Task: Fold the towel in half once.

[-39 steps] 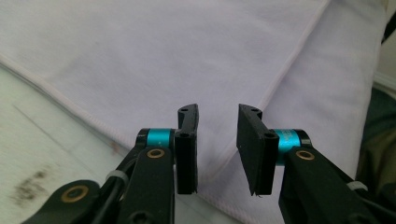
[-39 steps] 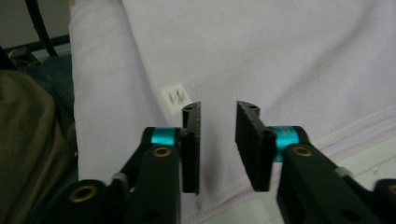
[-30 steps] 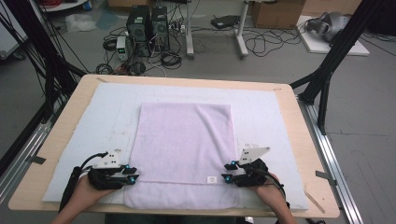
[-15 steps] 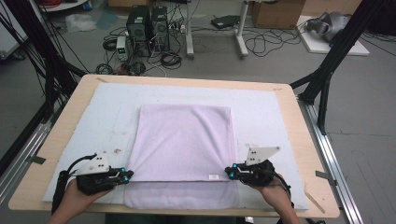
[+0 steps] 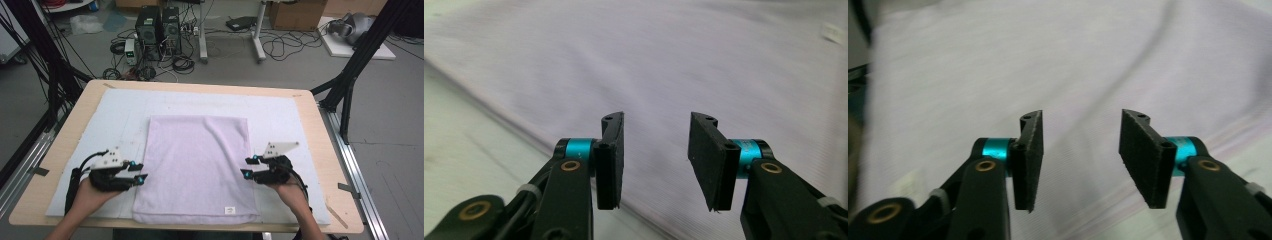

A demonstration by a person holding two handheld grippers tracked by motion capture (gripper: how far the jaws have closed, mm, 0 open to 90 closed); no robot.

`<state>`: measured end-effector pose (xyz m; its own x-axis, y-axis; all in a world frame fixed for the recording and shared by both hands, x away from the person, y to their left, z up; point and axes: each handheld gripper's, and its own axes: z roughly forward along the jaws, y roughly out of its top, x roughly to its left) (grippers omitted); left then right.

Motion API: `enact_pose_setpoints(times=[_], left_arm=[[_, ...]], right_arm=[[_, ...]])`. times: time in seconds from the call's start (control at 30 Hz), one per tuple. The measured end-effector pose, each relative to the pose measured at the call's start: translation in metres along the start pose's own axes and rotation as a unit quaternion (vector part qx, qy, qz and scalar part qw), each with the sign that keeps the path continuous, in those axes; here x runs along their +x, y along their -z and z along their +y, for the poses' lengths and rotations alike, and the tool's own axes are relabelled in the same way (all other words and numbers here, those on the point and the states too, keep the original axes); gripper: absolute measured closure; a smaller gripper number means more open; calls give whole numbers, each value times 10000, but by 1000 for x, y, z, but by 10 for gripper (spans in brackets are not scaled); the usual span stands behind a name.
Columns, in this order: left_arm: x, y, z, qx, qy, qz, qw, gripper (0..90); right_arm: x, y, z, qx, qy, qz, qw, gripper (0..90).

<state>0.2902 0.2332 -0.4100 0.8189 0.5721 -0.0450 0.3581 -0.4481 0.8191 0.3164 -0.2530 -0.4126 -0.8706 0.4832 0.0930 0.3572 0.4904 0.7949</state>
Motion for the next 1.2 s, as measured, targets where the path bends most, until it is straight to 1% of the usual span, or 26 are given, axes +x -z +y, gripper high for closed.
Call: enact_pose_setpoints(times=[0.03, 0.07, 0.1, 0.13, 0.17, 0.2, 0.23, 0.3, 0.33, 0.4, 0.47, 0.53, 0.57, 0.63, 0.67, 0.7, 0.73, 0.77, 0.8, 0.83, 0.9, 1.0, 1.03, 1.07, 1.1, 1.2], left_arm=[[13, -7, 6, 14, 100, 126, 9999, 573], [24, -13, 10, -25, 181, 213, 9996, 572], [33, -20, 14, -37, 186, 396, 9990, 571], [44, -26, 18, -60, 290, 451, 9985, 571], [56, -32, 21, -117, 495, 406, 9979, 571], [65, -37, 25, -145, 573, 548, 9967, 573], [75, -43, 28, -99, 547, 776, 9954, 580], [96, -54, 32, -52, 850, 882, 9925, 585], [105, -59, 33, 12, 909, 974, 9911, 584], [120, -71, 35, 77, 1106, 994, 9889, 565], [131, -82, 37, 129, 1338, 1037, 9855, 502], [140, -92, 38, 90, 1530, 1133, 9817, 440], [143, -97, 37, 47, 1651, 1120, 9799, 420], [148, -104, 37, 100, 1807, 1121, 9771, 439], [148, -106, 37, 177, 1759, 1198, 9769, 514], [148, -107, 38, 179, 1648, 1241, 9783, 625], [148, -108, 38, 163, 1652, 1142, 9795, 772], [148, -109, 39, 191, 1606, 1129, 9804, 819], [147, -109, 41, 222, 1521, 1165, 9812, 851], [146, -108, 44, 213, 1469, 1208, 9815, 868], [148, -104, 50, 112, 1448, 1313, 9807, 875], [151, -95, 67, 6, 1328, 1385, 9814, 876], [153, -89, 79, -74, 1239, 1468, 9814, 875], [154, -84, 90, -174, 1154, 1556, 9809, 876], [155, -78, 101, -245, 1092, 1623, 9804, 875], [157, -63, 130, -467, 791, 1797, 9794, 870]], right_arm=[[-7, -4, 3, 31, -28, -56, 10000, 489], [-20, -9, 9, 35, -78, -204, 9998, 488], [-30, -13, 14, 7, -147, -250, 9996, 485], [-41, -18, 19, 12, -220, -270, 9994, 472], [-50, -23, 24, 58, -246, -326, 9991, 454], [-60, -27, 29, 144, -249, -429, 9987, 450], [-70, -31, 34, 192, -259, -505, 9982, 445], [-89, -39, 44, 310, -307, -662, 9969, 416], [-97, -42, 48, 338, -326, -729, 9962, 412], [-113, -50, 53, 396, -324, -926, 9944, 394], [-126, -57, 52, 266, -397, -1020, 9936, 392], [-138, -67, 48, 470, -566, -1060, 9916, 372], [-143, -71, 45, 518, -603, -1105, 9907, 372], [-148, -77, 40, 510, -670, -1109, 9903, 377], [-150, -79, 37, 518, -723, -1098, 9900, 390], [-151, -79, 35, 427, -792, -1091, 9900, 447], [-153, -78, 35, 390, -844, -1101, 9896, 557], [-155, -76, 35, 344, -923, -867, 9914, 726], [-154, -77, 36, 352, -897, -687, 9930, 763], [-153, -79, 38, 429, -790, -687, 9936, 813], [-151, -79, 44, 439, -718, -714, 9939, 833], [-150, -70, 59, 300, -592, -951, 9933, 840], [-150, -67, 65, 300, -601, -986, 9929, 841], [-150, -62, 75, 263, -467, -1094, 9926, 841], [-149, -56, 84, 220, -427, -1168, 9920, 841], [-150, -40, 111, -29, -336, -1406, 9895, 825]])
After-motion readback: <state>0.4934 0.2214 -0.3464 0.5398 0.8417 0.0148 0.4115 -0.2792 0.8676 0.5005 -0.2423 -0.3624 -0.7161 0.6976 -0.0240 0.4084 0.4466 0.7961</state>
